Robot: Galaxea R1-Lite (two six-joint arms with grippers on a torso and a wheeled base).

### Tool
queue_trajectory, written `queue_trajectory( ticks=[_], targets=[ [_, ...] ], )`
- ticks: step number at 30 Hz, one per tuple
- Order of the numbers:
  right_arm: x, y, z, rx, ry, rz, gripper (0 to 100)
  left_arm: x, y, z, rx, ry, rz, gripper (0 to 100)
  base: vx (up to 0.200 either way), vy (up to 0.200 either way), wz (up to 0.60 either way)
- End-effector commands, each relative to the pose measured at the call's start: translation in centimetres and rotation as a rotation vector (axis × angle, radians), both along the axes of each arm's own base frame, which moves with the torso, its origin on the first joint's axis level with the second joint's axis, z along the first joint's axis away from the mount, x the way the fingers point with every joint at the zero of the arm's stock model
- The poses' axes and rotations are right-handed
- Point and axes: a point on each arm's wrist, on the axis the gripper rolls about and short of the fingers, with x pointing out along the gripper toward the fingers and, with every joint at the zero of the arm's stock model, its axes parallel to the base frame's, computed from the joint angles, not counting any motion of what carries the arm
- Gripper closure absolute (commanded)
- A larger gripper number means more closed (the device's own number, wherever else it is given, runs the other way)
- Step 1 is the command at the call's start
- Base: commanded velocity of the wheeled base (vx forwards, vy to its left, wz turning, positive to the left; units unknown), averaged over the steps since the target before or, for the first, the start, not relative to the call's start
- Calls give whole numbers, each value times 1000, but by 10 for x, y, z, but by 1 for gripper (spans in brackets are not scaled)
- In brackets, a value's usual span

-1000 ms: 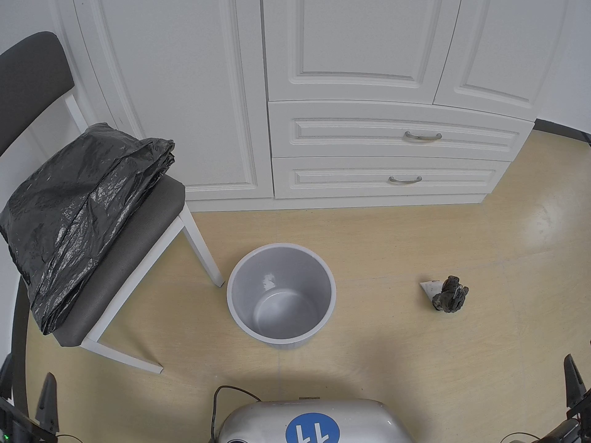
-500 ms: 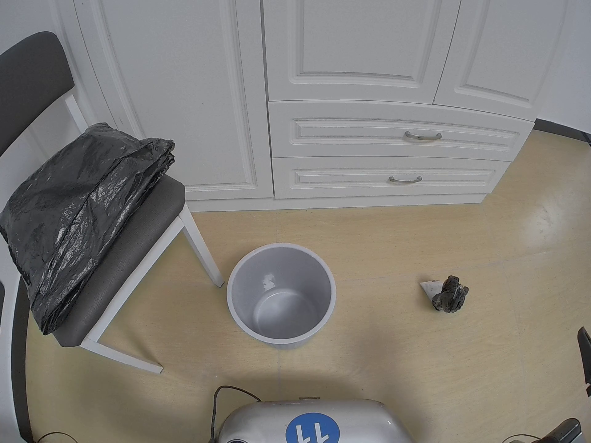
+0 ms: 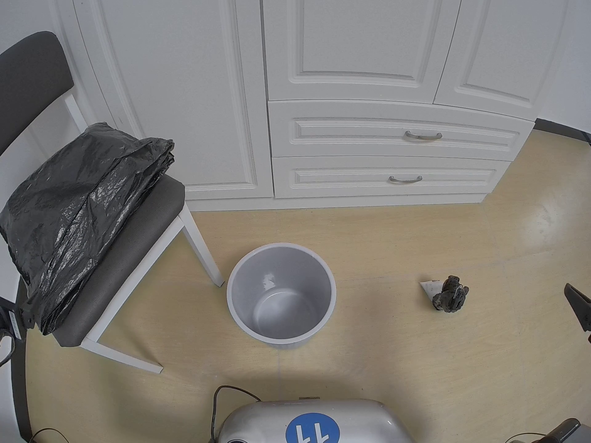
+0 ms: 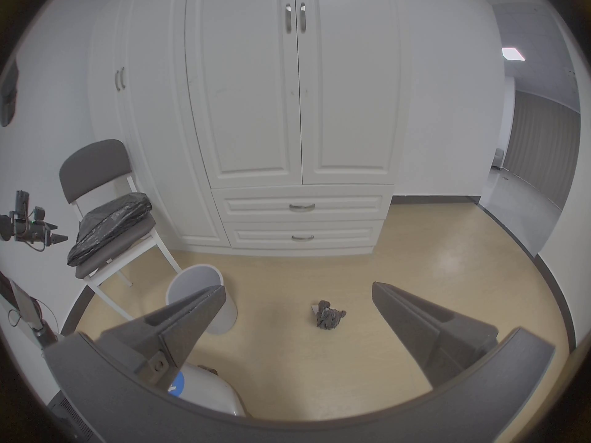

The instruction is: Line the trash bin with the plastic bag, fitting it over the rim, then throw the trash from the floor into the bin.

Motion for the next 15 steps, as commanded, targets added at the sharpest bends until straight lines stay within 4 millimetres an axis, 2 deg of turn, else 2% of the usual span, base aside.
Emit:
queue_trajectory(
  ticks=[1, 7, 15],
  targets=[
    [48, -2, 0, 7, 170, -36, 0, -7, 37, -31, 30, 120, -24, 0, 0, 0, 0],
    [49, -2, -2, 2, 153, -33, 0, 4, 51, -41, -22, 178, -26, 0, 0, 0, 0],
    [52, -2, -6, 0, 181, -33, 0, 9, 41, -50, -42, 205, -109, 0, 0, 0, 0]
  ],
)
